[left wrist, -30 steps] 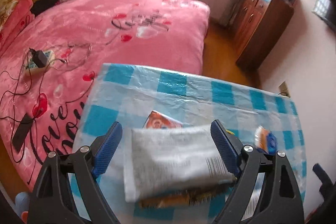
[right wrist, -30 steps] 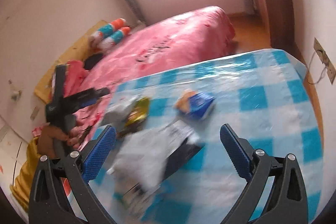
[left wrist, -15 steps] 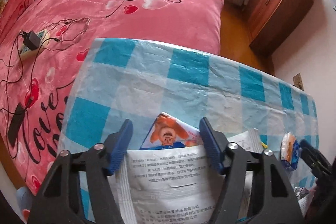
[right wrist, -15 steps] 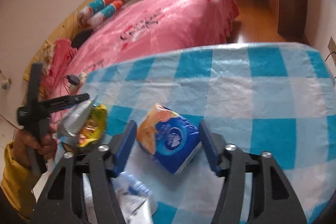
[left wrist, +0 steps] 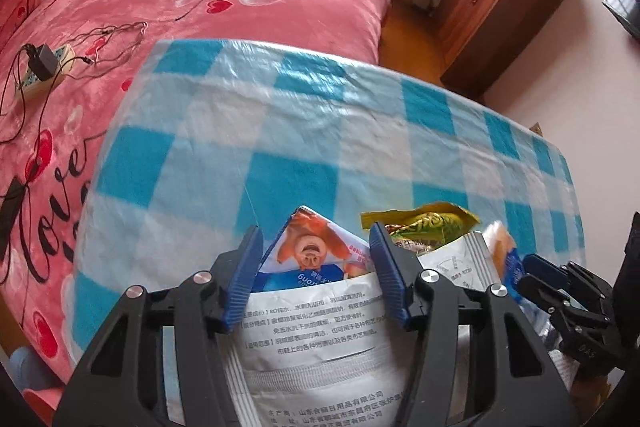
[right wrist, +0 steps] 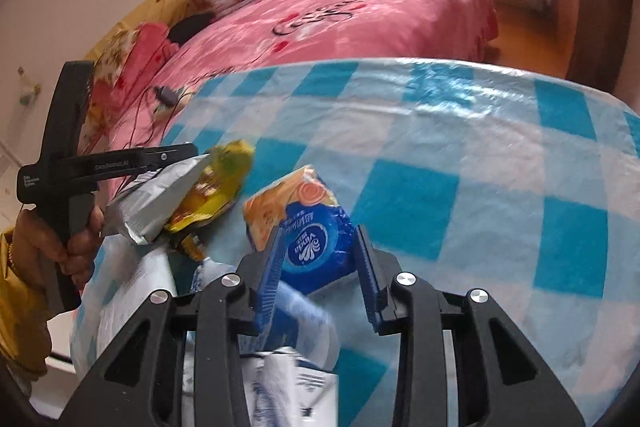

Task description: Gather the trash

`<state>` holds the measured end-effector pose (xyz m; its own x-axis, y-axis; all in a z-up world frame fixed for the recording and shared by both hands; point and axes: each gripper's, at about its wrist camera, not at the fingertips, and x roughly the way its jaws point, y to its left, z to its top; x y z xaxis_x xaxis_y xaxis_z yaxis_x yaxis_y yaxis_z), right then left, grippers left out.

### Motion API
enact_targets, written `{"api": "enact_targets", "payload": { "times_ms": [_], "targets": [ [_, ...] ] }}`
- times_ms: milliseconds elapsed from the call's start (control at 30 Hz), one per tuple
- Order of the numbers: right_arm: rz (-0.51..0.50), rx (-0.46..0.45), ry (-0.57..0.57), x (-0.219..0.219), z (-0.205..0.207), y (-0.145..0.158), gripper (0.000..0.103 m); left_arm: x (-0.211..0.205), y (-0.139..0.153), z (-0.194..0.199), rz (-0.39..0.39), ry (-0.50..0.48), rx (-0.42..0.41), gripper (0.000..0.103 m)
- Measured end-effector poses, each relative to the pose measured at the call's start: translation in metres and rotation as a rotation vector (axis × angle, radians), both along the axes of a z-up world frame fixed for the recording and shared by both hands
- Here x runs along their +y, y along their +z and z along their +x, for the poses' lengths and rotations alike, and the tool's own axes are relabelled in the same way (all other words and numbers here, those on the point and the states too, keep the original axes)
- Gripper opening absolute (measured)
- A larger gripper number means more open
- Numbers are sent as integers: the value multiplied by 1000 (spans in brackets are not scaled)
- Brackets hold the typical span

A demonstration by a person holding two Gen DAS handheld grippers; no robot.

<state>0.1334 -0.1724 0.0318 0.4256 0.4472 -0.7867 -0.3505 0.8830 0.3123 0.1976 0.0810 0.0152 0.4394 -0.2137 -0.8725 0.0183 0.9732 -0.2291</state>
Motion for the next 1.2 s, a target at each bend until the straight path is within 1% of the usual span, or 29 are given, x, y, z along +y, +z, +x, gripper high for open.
{"api": "enact_targets", "payload": {
  "times_ms": [267, 467, 700, 733, 767, 800, 867, 933, 1000, 1033, 1100, 1133, 1167, 1200],
  "targets": [
    [52, 21, 37, 9, -48, -1, 37, -7, 0, -51, -40, -32, -4, 56],
    [79, 34, 22, 7, -82, -1, 37, -15, 1, -87, -58, -66, -8, 56],
    [52, 16, -2, 7, -119, 6, 38, -22, 4, -121, -73, -105, -26, 56],
    [51, 14, -8, 6, -122, 7, 43, -21, 6, -126, -89, -114, -38, 56],
    [53, 9, -18, 5, -126, 10, 50, -19, 8, -128, -97, -119, -49, 56],
    [60, -3, -26, 4, -130, 14, 53, -17, 11, -130, -101, -123, -62, 56],
    [56, -28, -44, 4, -138, 23, 66, -10, 21, -138, -121, -137, -103, 56],
    [48, -57, -55, 3, -143, 33, 72, -3, 33, -147, -145, -149, -133, 56],
    [65, -82, -61, 1, -150, 43, 74, 0, 43, -157, -168, -206, -159, 58],
    [75, -88, -60, 0, -153, 46, 74, 1, 49, -163, -164, -255, -180, 60],
    [93, -95, -44, 2, -159, 54, 75, 0, 57, -173, -135, -348, -218, 69],
    [97, -96, -32, 4, -162, 57, 81, -1, 60, -179, -116, -415, -232, 70],
    [95, -98, -25, 6, -164, 59, 85, -3, 61, -184, -92, -462, -244, 72],
    [88, -101, -15, 10, -168, 60, 85, -5, 62, -187, -68, -497, -252, 75]
  ]
}}
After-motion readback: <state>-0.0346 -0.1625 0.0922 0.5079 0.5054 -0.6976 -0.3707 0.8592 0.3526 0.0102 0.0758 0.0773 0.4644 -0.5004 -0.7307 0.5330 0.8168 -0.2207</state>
